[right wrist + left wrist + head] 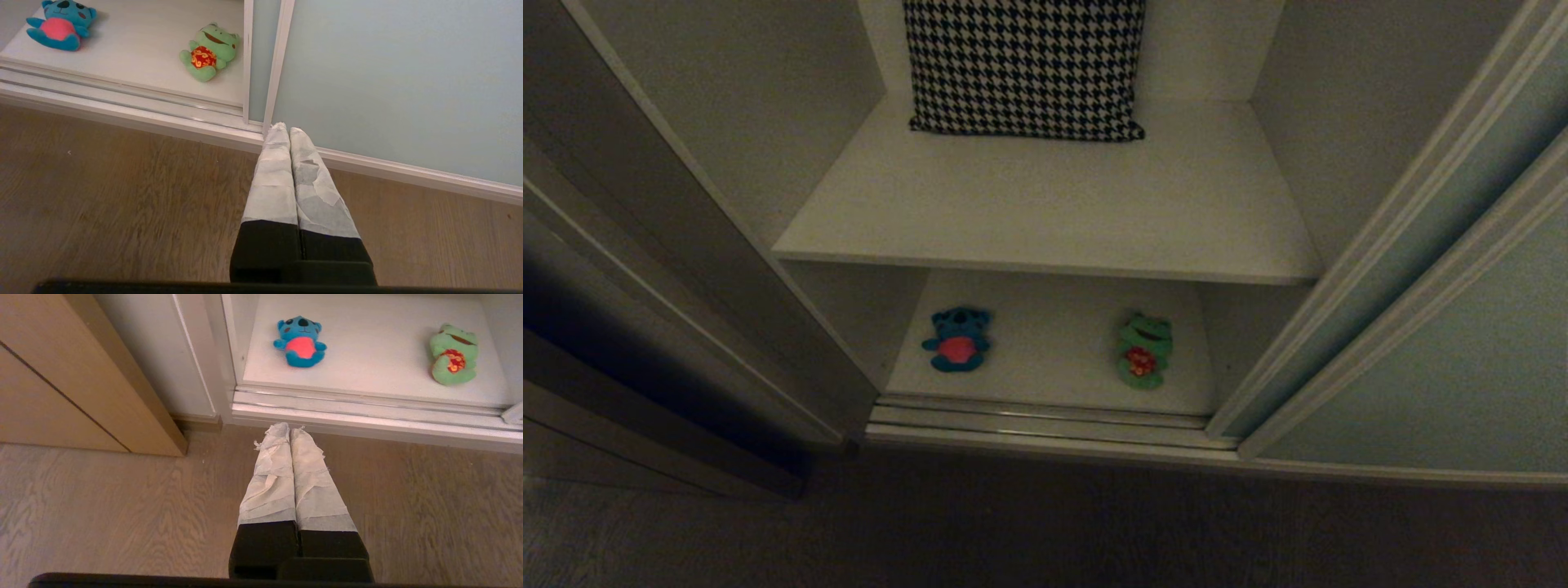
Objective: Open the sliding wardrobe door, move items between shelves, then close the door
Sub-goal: Close the door
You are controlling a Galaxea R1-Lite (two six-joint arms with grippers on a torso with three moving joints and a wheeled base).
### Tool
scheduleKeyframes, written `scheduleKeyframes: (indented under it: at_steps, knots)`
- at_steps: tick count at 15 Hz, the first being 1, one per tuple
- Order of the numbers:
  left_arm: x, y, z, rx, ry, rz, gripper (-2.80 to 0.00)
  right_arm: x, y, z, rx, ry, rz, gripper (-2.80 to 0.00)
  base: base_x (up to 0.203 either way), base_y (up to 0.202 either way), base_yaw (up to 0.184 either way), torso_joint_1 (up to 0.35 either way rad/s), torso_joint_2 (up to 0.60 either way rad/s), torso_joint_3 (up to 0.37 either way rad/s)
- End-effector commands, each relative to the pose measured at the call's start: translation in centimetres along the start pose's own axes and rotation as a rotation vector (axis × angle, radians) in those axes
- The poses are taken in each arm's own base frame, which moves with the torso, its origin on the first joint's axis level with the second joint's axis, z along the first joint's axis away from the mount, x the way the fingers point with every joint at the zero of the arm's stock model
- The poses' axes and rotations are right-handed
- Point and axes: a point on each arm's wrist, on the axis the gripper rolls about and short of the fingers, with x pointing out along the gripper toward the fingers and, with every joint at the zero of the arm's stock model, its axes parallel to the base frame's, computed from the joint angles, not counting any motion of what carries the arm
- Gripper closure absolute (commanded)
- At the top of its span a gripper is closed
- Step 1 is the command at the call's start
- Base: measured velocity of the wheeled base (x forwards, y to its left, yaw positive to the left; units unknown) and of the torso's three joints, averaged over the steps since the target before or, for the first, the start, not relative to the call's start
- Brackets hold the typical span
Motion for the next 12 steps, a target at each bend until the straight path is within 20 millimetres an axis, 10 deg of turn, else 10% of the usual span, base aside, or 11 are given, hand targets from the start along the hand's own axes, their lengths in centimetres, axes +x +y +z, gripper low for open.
scheduleKeyframes:
  at_steps: [1, 6, 12]
  knots:
    - [0.0, 0.0, 0.0, 0.0, 0.001, 0.0, 0.0, 0.0, 0.0, 0.0, -0.002, -0.001, 0.0, 0.0, 0.0, 0.0, 0.0, 0.0, 0.0, 0.0]
    - [0.0, 0.0, 0.0, 0.0, 0.001, -0.001, 0.0, -0.2, -0.1, 0.5, -0.01, 0.002, -0.018, 0.0, 0.0, 0.0, 0.0, 0.0, 0.0, 0.0]
    - [0.0, 0.0, 0.0, 0.0, 0.001, -0.001, 0.0, -4.3, -0.9, 13.2, 0.149, -0.022, -0.025, 0.0, 0.0, 0.0, 0.0, 0.0, 0.0, 0.0]
